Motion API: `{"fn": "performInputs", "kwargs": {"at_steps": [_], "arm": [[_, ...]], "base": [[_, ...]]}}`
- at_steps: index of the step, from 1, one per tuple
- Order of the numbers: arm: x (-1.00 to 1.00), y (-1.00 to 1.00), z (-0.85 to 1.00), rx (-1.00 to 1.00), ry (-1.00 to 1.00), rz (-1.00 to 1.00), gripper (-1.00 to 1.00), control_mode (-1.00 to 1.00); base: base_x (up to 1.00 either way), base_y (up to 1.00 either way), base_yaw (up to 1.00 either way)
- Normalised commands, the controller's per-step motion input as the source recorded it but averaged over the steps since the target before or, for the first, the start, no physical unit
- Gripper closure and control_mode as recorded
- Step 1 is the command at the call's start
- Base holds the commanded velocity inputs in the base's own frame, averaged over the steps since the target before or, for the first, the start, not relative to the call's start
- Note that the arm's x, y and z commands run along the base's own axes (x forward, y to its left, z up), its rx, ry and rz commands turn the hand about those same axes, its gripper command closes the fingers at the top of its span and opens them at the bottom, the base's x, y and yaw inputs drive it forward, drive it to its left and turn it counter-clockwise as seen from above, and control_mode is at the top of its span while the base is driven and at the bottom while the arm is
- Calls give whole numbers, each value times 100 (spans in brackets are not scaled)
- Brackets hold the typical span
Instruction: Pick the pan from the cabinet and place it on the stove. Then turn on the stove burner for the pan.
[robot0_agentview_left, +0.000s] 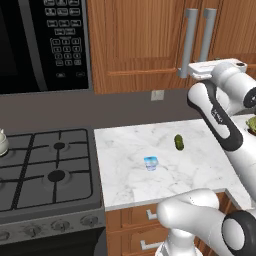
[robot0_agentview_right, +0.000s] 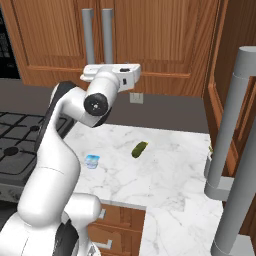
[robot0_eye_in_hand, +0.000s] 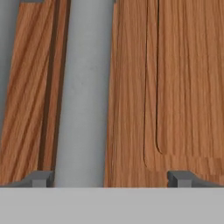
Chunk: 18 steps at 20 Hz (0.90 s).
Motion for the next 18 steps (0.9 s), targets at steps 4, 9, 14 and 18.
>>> {"fn": "performInputs", "kwargs": {"at_steps": [4,9,14,18], "arm": [[8,-2,0,0,-4,0,-100,-100],[21,0,1,0,0,0,-100,-100],[25,0,0,0,0,0,-100,-100],[14,0,1,0,0,0,-100,-100]], "base": [[0,0,0],[0,0,0],[0,0,0],[0,0,0]]}}
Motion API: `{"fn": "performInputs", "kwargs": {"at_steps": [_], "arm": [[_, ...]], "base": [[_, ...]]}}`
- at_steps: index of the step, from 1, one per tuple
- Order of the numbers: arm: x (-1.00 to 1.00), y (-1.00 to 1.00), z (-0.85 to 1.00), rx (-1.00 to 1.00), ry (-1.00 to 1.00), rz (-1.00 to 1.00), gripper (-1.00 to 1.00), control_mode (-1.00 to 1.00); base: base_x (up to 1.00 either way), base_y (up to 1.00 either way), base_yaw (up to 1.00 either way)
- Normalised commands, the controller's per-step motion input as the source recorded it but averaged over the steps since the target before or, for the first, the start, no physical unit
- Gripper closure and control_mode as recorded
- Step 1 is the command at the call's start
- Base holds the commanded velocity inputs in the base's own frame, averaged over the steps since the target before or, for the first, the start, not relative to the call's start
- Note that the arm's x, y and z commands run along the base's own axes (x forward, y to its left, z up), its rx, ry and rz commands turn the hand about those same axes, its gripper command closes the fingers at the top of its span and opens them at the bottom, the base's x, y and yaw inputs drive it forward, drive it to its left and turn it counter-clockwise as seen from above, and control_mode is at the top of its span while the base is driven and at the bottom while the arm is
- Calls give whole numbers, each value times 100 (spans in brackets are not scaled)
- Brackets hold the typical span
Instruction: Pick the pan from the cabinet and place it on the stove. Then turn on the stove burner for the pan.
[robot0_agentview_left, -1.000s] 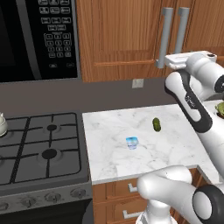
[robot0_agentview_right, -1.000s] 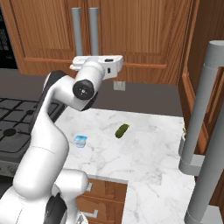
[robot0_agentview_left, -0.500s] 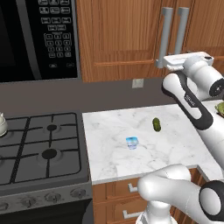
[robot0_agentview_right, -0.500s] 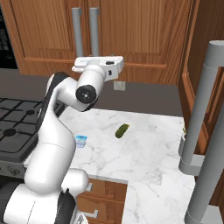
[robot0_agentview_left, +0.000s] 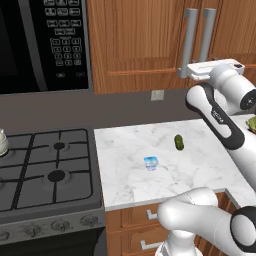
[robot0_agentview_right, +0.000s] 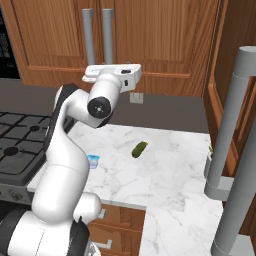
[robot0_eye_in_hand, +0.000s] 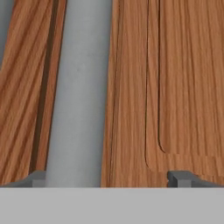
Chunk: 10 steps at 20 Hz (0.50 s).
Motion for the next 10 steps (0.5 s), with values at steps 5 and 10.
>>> {"fn": "performInputs", "kwargs": {"at_steps": [5,10], "arm": [[5,11,0,0,0,-1,-100,-100],[3,17,0,0,0,-1,-100,-100]], "base": [[0,0,0],[0,0,0]]}}
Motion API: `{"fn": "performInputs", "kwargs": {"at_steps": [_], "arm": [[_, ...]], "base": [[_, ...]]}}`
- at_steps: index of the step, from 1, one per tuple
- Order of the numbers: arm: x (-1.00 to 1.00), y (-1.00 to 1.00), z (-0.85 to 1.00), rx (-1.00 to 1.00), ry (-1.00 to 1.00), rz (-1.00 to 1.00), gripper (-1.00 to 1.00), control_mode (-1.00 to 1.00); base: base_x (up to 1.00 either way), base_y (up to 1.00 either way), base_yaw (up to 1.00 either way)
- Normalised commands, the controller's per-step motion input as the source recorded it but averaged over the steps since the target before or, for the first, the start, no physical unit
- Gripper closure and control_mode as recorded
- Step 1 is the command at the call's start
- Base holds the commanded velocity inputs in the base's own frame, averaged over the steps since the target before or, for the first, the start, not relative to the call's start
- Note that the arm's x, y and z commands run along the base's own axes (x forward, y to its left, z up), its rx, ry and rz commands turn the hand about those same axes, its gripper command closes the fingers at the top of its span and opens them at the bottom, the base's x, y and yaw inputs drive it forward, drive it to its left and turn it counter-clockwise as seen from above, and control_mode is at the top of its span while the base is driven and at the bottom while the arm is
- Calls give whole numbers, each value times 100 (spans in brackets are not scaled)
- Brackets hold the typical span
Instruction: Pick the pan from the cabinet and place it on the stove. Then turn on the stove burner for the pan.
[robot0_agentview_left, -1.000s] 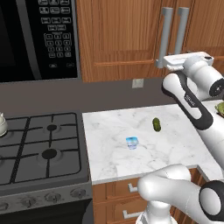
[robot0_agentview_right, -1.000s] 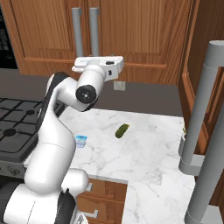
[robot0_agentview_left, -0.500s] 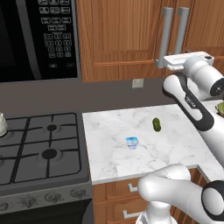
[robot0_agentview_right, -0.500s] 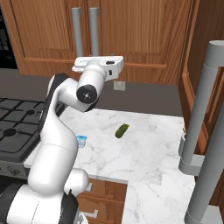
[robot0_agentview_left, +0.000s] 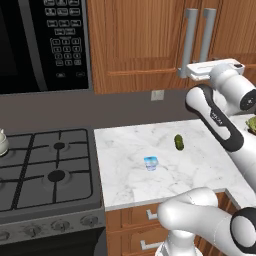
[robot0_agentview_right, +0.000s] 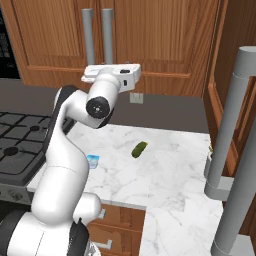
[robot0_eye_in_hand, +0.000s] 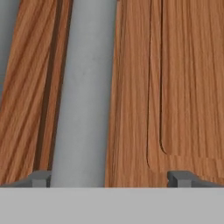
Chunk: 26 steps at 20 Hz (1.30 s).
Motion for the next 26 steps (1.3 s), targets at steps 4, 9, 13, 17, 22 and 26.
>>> {"fn": "performInputs", "kwargs": {"at_steps": [4,9,13,17,22,26], "arm": [[3,18,0,0,0,0,-100,-100],[15,22,0,-2,6,0,100,-100],[20,14,-1,0,5,0,100,-100],[0,4,-10,-4,1,0,100,-100],[0,8,-13,-3,0,0,100,-100],[0,0,-1,0,2,1,100,-100]], "base": [[0,0,0],[0,0,0],[0,0,0],[0,0,0],[0,0,0],[0,0,0]]}}
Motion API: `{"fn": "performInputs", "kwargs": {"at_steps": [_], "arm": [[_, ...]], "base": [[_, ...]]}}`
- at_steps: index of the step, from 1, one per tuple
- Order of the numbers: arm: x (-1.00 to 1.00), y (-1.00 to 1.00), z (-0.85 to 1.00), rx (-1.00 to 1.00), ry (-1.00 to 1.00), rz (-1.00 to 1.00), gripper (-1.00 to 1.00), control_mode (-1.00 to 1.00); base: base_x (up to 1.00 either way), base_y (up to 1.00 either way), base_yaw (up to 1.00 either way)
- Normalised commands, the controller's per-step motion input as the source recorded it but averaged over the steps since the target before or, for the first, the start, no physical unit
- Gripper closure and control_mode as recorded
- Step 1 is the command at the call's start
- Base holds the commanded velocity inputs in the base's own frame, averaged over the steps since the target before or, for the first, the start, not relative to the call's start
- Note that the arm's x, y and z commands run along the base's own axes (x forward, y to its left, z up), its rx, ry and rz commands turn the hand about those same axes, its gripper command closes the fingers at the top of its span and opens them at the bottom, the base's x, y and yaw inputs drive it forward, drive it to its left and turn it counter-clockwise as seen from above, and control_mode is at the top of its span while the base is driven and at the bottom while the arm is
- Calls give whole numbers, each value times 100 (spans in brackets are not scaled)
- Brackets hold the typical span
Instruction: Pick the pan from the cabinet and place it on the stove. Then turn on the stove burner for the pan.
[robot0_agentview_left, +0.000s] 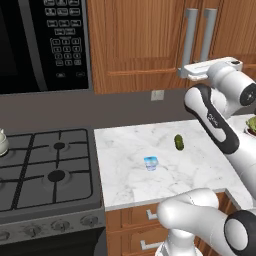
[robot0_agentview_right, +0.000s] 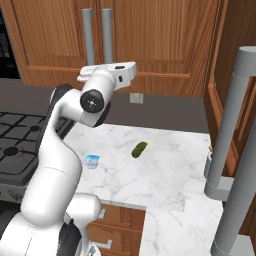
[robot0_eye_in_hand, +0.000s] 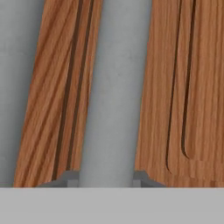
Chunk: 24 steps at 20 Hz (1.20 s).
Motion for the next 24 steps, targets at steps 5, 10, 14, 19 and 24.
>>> {"fn": "performInputs", "kwargs": {"at_steps": [5,10,14,19,24], "arm": [[-11,-19,0,0,1,5,100,-100],[-24,-40,0,0,5,6,100,-100],[-33,-43,0,0,5,5,100,-100],[-53,-46,0,0,2,2,100,-100],[-66,-55,0,0,0,0,100,-100]], "base": [[0,0,0],[0,0,0],[0,0,0],[0,0,0],[0,0,0]]}}
